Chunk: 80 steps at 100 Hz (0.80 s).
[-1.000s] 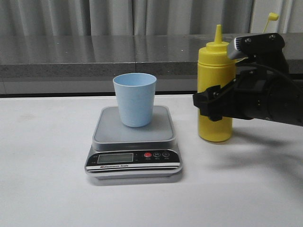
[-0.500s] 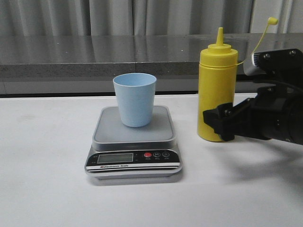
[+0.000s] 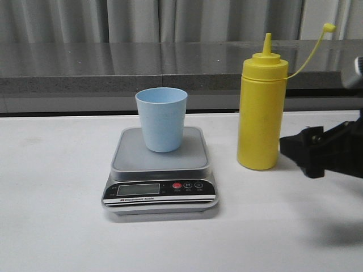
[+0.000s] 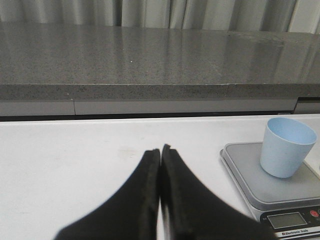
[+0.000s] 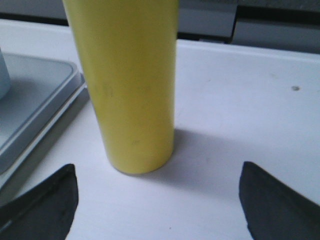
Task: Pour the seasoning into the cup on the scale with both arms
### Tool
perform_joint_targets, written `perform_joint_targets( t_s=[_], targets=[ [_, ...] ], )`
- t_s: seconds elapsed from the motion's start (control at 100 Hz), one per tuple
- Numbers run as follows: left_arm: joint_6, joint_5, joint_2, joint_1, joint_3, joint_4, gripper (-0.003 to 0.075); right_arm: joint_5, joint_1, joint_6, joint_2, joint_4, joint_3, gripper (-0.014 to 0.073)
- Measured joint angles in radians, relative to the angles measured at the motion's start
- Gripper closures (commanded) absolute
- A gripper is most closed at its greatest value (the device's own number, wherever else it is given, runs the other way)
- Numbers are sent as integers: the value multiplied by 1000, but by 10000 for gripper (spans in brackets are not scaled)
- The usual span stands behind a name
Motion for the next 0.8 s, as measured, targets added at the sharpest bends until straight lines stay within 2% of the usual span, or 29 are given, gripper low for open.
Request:
perform_joint_targets(
  t_s=[0.13, 0.23, 0.8],
  targets=[
    [0, 0, 0, 0, 0, 0, 740, 6, 0, -5, -139, 43, 42, -51],
    [0, 0, 0, 0, 0, 0, 740, 81, 0, -28, -262, 65, 54, -51],
    [0, 0, 0, 0, 0, 0, 740, 849, 0, -213, -1016, 198, 65, -50]
  ],
)
